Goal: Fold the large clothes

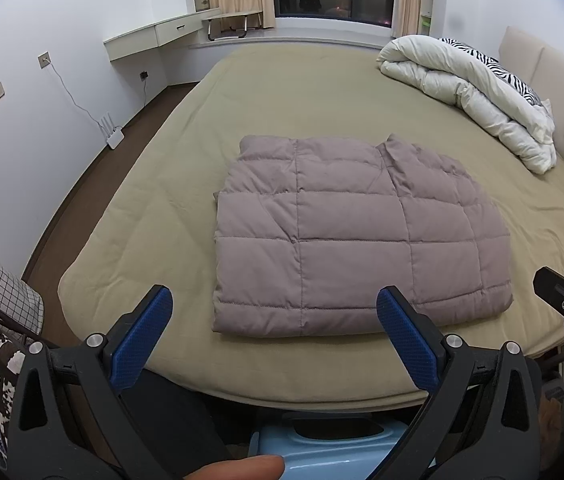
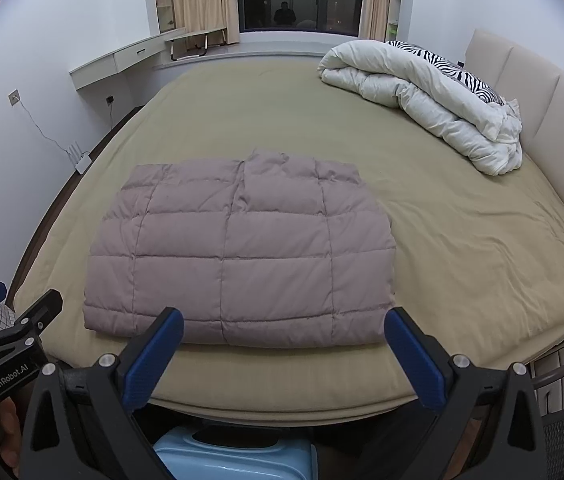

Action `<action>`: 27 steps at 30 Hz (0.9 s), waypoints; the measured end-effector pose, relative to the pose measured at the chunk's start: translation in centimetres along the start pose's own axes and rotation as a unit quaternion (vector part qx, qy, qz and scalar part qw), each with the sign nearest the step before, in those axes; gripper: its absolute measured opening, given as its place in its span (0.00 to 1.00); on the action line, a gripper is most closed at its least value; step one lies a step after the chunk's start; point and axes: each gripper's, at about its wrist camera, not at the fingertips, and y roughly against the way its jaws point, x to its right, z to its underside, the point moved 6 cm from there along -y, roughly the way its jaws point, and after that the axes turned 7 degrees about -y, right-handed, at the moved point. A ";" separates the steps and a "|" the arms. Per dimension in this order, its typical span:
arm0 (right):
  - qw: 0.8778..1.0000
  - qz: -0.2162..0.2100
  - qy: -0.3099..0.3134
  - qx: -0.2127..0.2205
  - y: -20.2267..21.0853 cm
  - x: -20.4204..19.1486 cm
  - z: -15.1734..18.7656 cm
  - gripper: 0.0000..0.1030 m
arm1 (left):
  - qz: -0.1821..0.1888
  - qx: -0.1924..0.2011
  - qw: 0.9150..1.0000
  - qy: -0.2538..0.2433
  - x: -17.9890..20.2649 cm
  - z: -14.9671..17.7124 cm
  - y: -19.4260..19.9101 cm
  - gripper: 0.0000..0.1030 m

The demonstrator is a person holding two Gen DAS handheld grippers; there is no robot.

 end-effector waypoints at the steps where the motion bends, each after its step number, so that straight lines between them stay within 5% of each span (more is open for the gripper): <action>1: 1.000 0.000 0.000 0.000 0.0 0.0 0.0 1.00 | 0.000 0.000 1.000 0.000 0.0 0.0 0.0 1.00; 27: 1.000 -0.002 0.000 0.001 0.0 0.2 0.0 1.00 | 0.000 0.004 1.000 0.001 0.3 -0.3 0.1 1.00</action>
